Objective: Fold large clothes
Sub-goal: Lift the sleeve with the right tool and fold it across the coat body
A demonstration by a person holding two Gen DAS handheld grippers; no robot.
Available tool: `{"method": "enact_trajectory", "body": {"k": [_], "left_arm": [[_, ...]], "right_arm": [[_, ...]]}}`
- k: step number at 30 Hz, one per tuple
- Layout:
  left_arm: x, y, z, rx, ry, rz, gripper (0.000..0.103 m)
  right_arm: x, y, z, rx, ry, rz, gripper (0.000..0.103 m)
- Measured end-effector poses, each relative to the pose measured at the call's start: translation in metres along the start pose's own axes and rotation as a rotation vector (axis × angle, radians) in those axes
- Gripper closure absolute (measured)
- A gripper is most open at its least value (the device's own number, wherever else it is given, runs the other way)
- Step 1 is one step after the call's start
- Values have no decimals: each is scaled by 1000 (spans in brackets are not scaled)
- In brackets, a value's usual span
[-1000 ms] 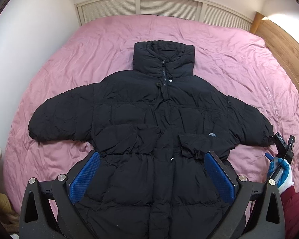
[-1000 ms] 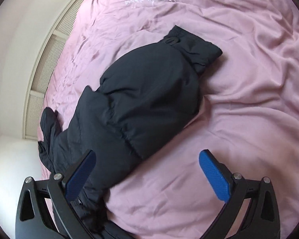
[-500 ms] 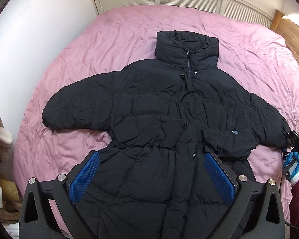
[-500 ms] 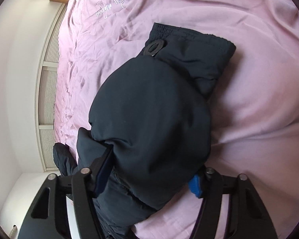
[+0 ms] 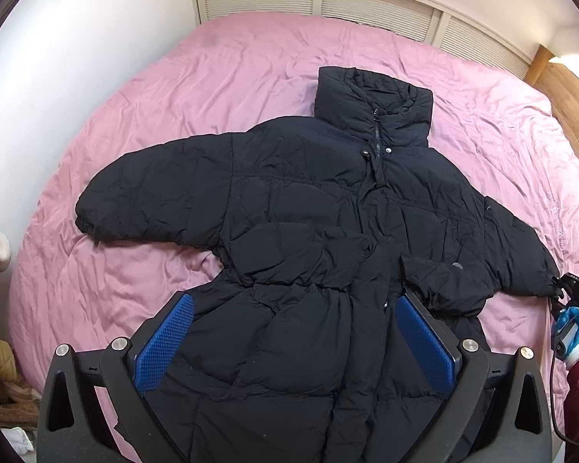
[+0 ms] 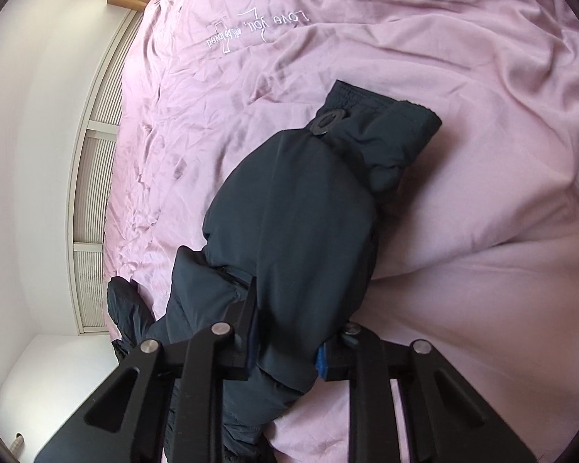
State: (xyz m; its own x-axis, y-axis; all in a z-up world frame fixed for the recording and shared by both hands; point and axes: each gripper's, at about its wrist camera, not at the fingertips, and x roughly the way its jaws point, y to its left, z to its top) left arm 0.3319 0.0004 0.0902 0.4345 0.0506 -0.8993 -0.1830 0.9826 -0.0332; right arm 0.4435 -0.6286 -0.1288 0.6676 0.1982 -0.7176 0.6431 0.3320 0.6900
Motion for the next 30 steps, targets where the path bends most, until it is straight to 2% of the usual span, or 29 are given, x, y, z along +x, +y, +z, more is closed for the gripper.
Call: {"method": "enact_trajectory", "body": {"k": [9,16,17,21,24,30], "left_arm": [[12,30,-12,-20,32,9,1],[12,38,-10,-47,20,0,1],[12,37,-10,-48,19,-2,1],[11,35,-11,-49,16,-8,1],[8,35,-10,-50,8,-7,1],[-3,44,-8,-87,-27,6,1]], "right_arm": [[-14,1,-13,36,-35,37,86],[-27,17,-12,-6,-54,19,86],[-28,19,-13,-7,-53,34,88],[-29,36,-15,-37,-49,48,88],[-27,47,-15,-52,-37,71,94],[-27,89,-23,-162,-8,147,97]]}}
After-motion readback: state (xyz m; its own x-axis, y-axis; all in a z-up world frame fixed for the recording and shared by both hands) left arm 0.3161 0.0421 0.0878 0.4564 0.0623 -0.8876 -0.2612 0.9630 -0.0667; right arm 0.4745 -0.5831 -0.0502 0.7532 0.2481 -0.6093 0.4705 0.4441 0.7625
